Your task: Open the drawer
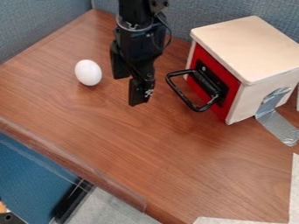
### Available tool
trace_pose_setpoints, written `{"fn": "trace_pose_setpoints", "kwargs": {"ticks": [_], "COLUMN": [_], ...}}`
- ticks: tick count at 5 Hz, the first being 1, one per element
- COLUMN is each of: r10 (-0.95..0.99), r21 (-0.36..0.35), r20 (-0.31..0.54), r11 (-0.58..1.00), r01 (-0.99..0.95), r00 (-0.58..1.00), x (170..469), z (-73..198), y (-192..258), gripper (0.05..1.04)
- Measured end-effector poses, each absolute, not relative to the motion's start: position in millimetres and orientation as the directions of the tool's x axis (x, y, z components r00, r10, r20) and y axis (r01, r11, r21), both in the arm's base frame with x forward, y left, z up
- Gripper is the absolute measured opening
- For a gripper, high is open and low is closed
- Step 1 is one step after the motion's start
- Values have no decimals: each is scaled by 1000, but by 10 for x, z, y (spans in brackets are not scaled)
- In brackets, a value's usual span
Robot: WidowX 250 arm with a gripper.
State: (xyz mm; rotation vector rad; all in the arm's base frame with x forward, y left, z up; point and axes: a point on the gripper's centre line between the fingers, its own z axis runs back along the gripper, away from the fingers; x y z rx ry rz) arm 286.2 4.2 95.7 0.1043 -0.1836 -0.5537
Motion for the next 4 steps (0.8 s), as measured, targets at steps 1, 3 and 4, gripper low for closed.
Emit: {"fn": "trace_pose_setpoints", "kwargs": {"ticks": [1,3,4], "r10": [-519,-278,-143], "r21": [137,205,187], "r20": [125,260,378], "r11": [853,952,979], "r01": [504,228,76], "r00": [845,925,915], "x": [2847,3031,3161], "z": [882,881,959], "y": [48,61,0], "gripper": [999,1000,1000]}}
